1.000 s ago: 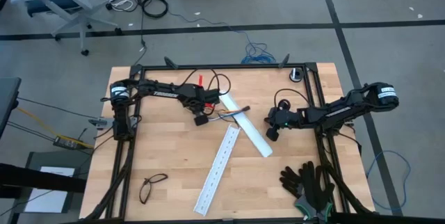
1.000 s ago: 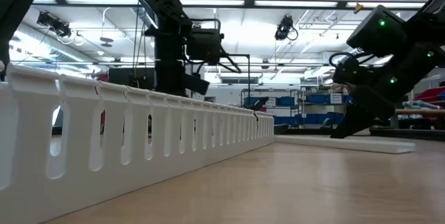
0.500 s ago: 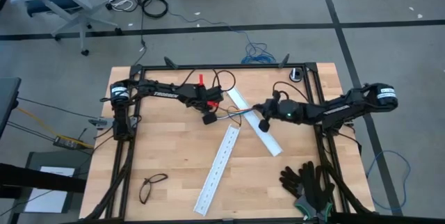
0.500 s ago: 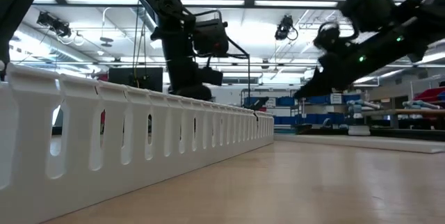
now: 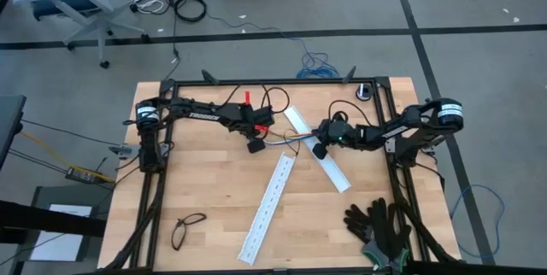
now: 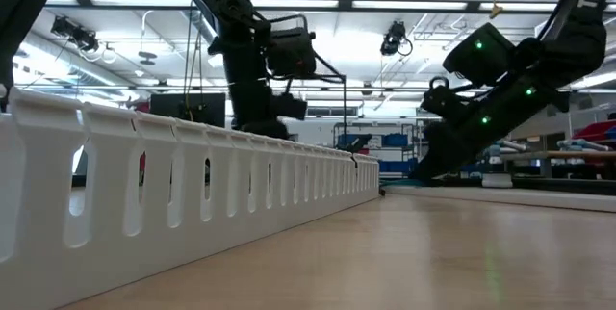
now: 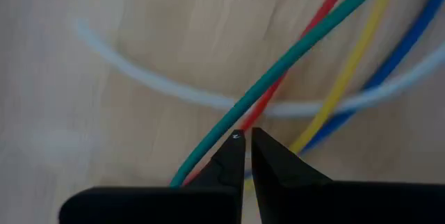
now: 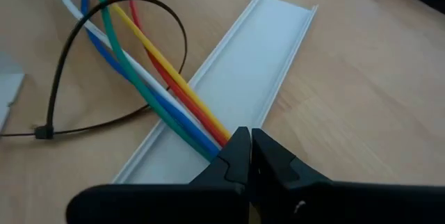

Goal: Ziptie cables
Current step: Wrap the cable wire in the zip tie

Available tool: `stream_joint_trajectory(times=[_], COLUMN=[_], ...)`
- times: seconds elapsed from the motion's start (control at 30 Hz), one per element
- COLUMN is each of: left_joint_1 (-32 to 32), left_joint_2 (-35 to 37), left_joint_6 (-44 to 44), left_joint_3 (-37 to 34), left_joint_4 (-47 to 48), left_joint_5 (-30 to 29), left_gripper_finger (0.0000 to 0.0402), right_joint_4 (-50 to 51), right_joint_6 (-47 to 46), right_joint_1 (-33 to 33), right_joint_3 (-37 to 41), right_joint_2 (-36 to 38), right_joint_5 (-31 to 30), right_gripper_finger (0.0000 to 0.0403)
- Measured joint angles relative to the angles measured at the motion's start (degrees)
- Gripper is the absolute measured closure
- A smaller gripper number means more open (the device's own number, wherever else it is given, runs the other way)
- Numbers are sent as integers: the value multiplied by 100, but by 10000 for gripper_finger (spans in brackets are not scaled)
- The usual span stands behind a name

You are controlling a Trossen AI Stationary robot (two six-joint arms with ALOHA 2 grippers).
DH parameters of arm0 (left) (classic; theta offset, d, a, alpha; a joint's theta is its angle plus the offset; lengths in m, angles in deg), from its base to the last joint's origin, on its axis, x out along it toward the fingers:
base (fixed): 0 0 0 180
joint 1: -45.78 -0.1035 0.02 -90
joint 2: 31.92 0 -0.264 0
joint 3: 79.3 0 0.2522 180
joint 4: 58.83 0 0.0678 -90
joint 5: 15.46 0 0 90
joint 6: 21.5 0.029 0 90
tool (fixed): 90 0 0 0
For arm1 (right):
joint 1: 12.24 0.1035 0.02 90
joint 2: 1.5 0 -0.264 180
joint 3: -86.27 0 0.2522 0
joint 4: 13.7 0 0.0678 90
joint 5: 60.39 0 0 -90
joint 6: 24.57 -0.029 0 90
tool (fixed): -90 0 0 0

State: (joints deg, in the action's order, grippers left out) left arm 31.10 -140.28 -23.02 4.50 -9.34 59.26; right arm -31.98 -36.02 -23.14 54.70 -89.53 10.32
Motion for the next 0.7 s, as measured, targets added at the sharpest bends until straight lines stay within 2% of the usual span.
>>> stream_joint_trajectory(times=[0.23, 0.37, 0.53, 0.7], left_joint_1=[2, 32, 249, 317], left_joint_2=[0, 112, 823, 2097], left_joint_6=[-282, -410, -156, 105], left_joint_3=[2, 0, -50, -923], left_joint_4=[1225, 1330, 706, -814], left_joint_5=[-455, -693, -705, -577], left_gripper_finger=[401, 401, 401, 401], right_joint_4=[84, 104, 123, 61], right_joint_6=[0, 0, -1, 24], right_joint_1=[33, 32, 35, 35], right_joint_3=[7, 9, 13, 21], right_joint_2=[66, 68, 66, 64], right_joint_5=[-31, -25, -20, -2], right_gripper_finger=[402, 403, 403, 403])
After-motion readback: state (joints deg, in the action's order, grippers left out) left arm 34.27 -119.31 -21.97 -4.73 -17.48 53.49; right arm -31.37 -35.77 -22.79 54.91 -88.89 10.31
